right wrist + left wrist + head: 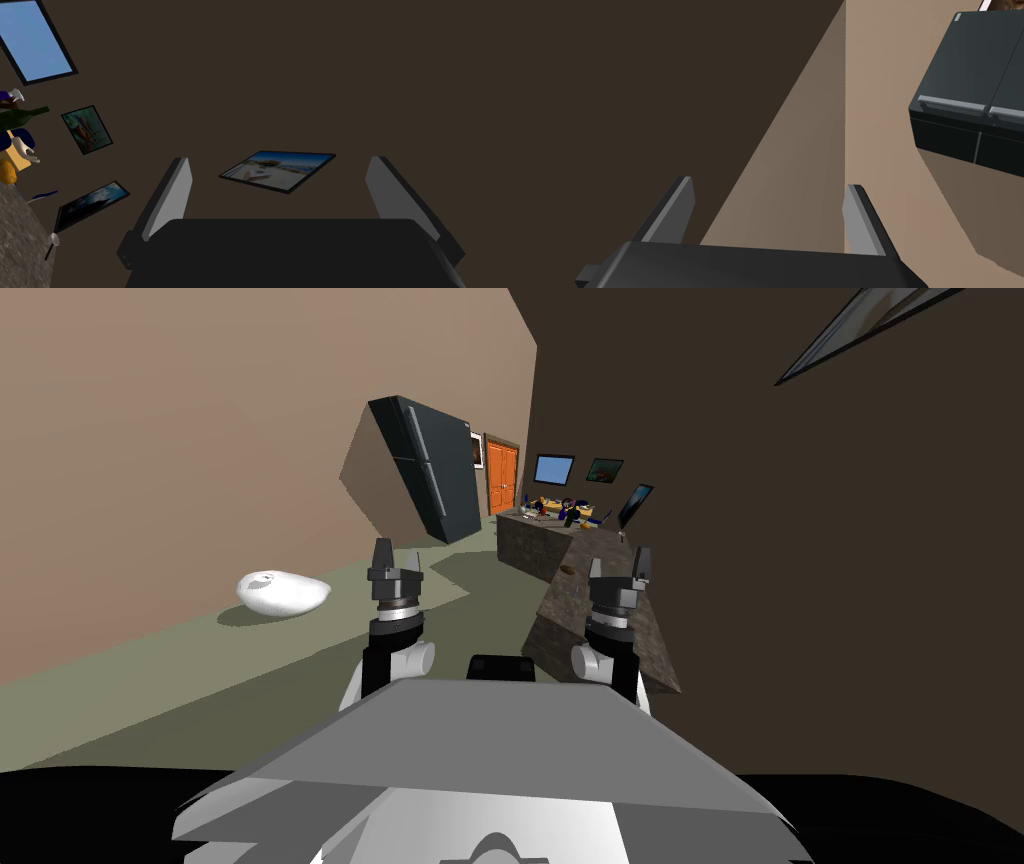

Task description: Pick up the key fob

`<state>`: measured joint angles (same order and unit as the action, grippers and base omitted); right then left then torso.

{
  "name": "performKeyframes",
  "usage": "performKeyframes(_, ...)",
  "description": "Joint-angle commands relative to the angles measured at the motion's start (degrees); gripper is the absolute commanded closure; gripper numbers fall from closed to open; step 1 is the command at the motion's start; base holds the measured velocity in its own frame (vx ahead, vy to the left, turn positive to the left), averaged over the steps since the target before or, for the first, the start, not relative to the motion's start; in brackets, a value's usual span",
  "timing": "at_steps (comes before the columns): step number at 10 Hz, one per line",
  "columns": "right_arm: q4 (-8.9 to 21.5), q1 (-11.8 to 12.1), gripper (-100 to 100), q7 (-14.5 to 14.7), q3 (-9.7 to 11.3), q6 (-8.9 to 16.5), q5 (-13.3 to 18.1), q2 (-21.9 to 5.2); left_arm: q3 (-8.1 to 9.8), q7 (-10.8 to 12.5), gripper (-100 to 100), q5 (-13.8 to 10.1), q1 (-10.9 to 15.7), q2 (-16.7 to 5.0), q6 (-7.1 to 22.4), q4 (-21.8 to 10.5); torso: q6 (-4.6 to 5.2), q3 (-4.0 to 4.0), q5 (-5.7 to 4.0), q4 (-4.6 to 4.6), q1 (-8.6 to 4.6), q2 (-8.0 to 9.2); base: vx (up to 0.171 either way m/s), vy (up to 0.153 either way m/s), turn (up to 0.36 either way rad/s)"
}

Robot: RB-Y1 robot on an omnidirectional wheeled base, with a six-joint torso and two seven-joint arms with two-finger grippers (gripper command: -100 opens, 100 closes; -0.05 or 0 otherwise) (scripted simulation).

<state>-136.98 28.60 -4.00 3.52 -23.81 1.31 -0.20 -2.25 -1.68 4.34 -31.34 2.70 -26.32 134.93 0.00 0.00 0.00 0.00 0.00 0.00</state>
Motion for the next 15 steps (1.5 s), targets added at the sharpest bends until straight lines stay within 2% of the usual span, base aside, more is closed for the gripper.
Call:
performKeyframes(1, 0.8, -0.4, -100, 0.1, 0.0, -0.5, 0.1, -2.9, 0.00, 0.0, 0, 0.0, 0.0, 0.0, 0.0, 0.0, 0.00, 0.00, 0.00, 0.00, 0.00, 0.00, -0.015, 0.040, -0.007)
performKeyframes(4, 2.9, -1.3, -100, 0.5, 0.0, -1.7, 0.4, -8.0, -0.01, 0.0, 0, 0.0, 0.0, 0.0, 0.0, 0.0, 0.00, 0.05, 0.08, 0.02, 0.36, 0.08, -0.020, 0.099, 0.001)
performKeyframes(5, 2.9, -1.3, -100, 0.5, 0.0, -1.7, 0.4, -8.7, -0.01, 0.0, 0, 0.0, 0.0, 0.0, 0.0, 0.0, -0.01, 0.03, 0.09, 0.01, 0.39, 0.04, -0.002, 0.073, 0.001)
performKeyframes(9, 6.3, -2.4, -100, 1.0, 0.2, -3.5, 1.0, -15.9, -0.01, 0.0, 0, 0.0, 0.0, 0.0, 0.0, 0.0, 0.00, 0.00, 0.08, 0.00, 0.33, 0.00, -0.004, 0.088, 0.016)
performKeyframes(12, 7.7, -2.8, -100, 1.2, 0.3, -4.2, 1.3, -19.8, -0.01, 0.0, 0, 0.0, 0.0, 0.0, 0.0, 0.0, -0.01, 0.01, 0.07, 0.00, 0.29, 0.01, -0.007, 0.070, 0.015)
performKeyframes(15, 10.9, -3.6, -100, 1.6, 0.7, -5.7, 2.0, -25.0, 0.00, 0.0, 0, 0.0, 0.0, 0.0, 0.0, 0.0, 0.00, 0.00, 0.06, 0.00, 0.24, 0.00, -0.001, 0.076, 0.030)
